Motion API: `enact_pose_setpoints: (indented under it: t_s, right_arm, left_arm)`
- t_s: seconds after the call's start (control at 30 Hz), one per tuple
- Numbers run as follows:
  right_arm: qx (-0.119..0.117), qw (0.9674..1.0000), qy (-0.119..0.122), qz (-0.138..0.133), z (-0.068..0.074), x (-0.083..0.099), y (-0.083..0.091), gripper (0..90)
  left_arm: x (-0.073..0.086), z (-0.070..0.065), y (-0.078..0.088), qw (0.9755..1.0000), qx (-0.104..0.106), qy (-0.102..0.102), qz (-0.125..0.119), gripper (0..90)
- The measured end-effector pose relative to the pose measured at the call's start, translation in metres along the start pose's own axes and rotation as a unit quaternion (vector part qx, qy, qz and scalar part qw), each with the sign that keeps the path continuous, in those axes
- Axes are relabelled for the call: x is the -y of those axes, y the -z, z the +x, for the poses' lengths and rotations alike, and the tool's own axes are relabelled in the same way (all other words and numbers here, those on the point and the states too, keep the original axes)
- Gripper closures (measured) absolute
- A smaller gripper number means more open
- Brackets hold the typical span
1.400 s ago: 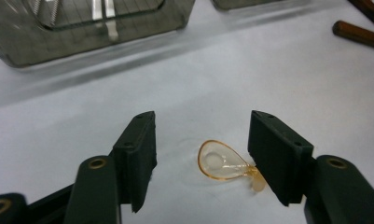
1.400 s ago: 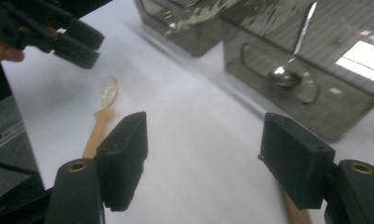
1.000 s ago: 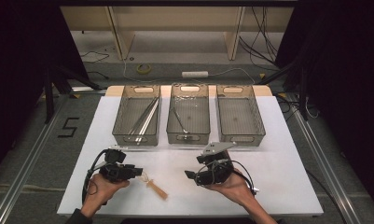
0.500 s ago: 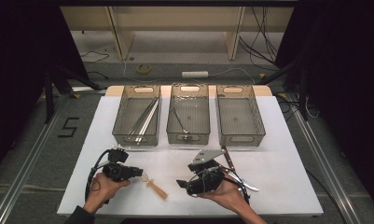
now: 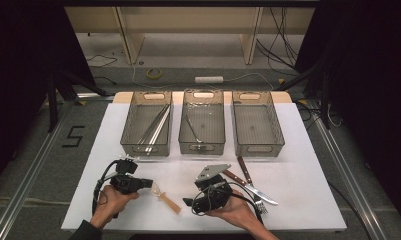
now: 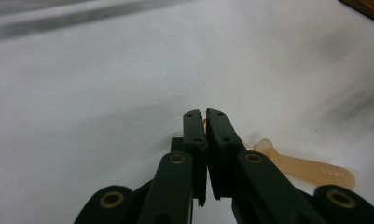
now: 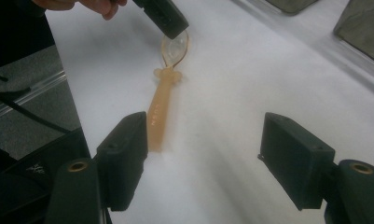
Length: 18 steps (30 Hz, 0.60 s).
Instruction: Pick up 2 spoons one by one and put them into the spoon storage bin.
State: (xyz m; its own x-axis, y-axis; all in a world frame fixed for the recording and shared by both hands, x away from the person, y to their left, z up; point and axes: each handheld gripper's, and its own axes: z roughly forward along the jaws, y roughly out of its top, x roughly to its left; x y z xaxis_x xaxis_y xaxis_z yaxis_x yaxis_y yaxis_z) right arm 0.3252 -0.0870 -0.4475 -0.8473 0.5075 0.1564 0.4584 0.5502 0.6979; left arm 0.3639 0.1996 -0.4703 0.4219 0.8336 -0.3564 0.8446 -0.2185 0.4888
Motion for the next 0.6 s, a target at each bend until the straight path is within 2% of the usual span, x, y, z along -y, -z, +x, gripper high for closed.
enact_pose_setpoints:
  t_s: [0.2, 0.6]
  right_arm:
    - [-0.009, 0.9998, 0.010, 0.014, 0.007, -0.002, -0.011, 33.7]
    - [-0.016, 0.9985, 0.036, 0.039, 0.020, -0.001, -0.031, 35.5]
  left_arm:
    - [0.000, -0.005, -0.001, 1.0000, 0.007, -0.007, -0.001, 88.9]
    - [0.000, -0.006, 0.000, 0.9999, 0.011, -0.004, -0.010, 88.9]
